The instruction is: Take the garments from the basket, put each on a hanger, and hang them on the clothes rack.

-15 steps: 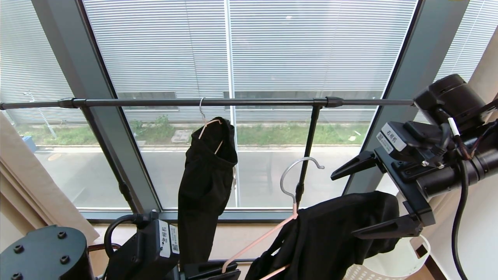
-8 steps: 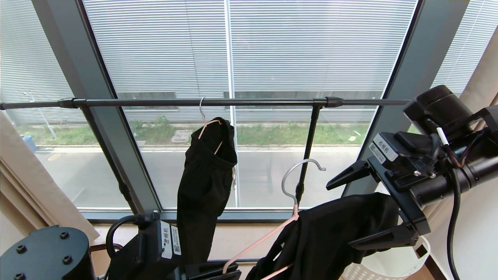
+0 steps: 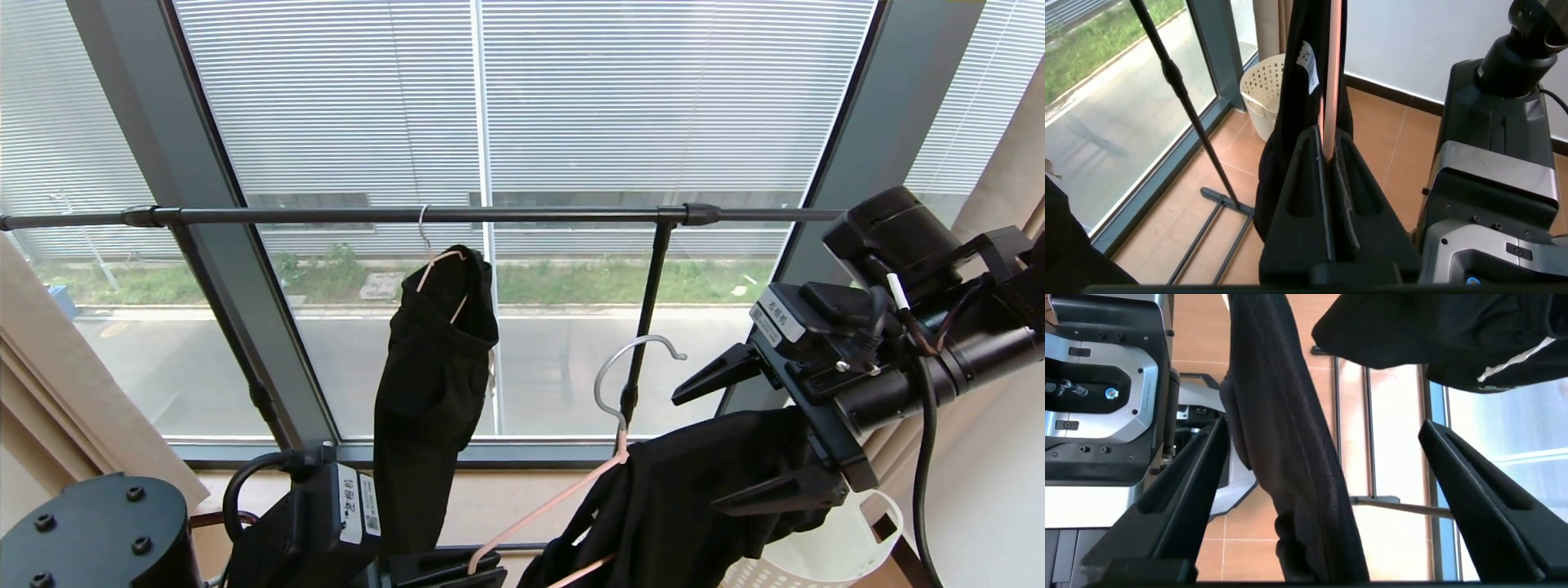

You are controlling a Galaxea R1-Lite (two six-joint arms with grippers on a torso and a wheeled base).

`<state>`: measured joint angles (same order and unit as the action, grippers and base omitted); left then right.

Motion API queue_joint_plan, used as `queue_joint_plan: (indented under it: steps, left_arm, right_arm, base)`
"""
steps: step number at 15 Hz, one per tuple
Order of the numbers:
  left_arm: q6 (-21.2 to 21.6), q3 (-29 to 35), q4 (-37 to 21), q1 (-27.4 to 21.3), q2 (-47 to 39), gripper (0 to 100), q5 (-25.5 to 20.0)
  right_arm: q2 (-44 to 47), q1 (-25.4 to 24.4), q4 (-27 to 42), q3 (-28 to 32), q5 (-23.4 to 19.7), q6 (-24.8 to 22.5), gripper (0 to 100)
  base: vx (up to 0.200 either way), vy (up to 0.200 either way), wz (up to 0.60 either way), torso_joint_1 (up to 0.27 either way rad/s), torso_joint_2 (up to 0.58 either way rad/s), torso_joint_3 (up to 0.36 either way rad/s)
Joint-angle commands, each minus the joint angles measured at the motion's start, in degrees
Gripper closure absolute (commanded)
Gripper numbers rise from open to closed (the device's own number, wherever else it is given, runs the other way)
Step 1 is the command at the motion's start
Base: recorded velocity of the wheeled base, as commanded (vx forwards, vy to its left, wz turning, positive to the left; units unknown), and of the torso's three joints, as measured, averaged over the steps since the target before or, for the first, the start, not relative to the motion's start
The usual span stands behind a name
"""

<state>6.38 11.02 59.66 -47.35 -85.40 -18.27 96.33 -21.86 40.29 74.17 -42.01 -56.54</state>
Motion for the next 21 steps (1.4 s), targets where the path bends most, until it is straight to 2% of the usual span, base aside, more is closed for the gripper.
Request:
queue_joint_plan:
  steps: [1,8,9,12,15,17,19,20,21]
  left_arm:
    - [0.0,0.1,0.0,0.0,0.0,100,0.0]
    - [0.1,0.1,0.5,0.4,-1.3,100,0.0]
    - [0.1,0.1,0.5,0.4,-1.3,0,0.0]
    - [-0.1,-0.4,0.5,0.5,-0.9,0,0.1]
    - [-0.3,-1.5,0.5,4.0,0.8,0,0.1]
    - [-1.2,-2.1,0.5,6.7,3.1,0,0.0]
    - [-6.2,-2.1,0.5,10.1,4.2,0,0.1]
    - [-11.8,-2.1,0.5,11.7,4.0,0,0.0]
    - [-14.5,-2.0,0.5,11.8,3.8,0,0.0]
  right_arm:
    - [0.0,-0.1,0.1,-0.1,0.1,0.0,100]
    - [-2.4,-0.1,0.6,-0.3,0.1,0.0,100]
    - [-2.7,-0.1,0.8,-0.3,0.1,0.1,100]
    - [-3.9,-0.1,0.7,-1.4,0.3,0.1,100]
    - [-5.4,0.0,0.4,-2.1,0.4,0.1,100]
    - [-5.6,0.2,0.0,-1.8,2.3,1.0,100]
    - [-5.6,0.8,-2.6,-1.7,6.1,1.9,100]
    - [-5.8,1.5,-4.6,-1.7,8.2,3.1,100]
    - [-6.0,1.6,-5.7,-1.7,9.5,4.3,100]
  base:
    - [0.000,0.000,0.00,0.000,0.00,0.000]
    - [0.000,0.000,0.00,0.000,0.00,0.000]
    - [0.000,0.000,0.00,0.000,0.00,0.000]
    - [0.000,0.000,0.00,0.000,0.00,0.000]
    - [0.000,0.000,0.00,0.000,0.00,0.000]
    - [0.000,0.000,0.00,0.000,0.00,0.000]
    - [0.000,0.000,0.00,0.000,0.00,0.000]
    - [0.000,0.000,0.00,0.000,0.00,0.000]
    - [0.000,0.000,0.00,0.000,0.00,0.000]
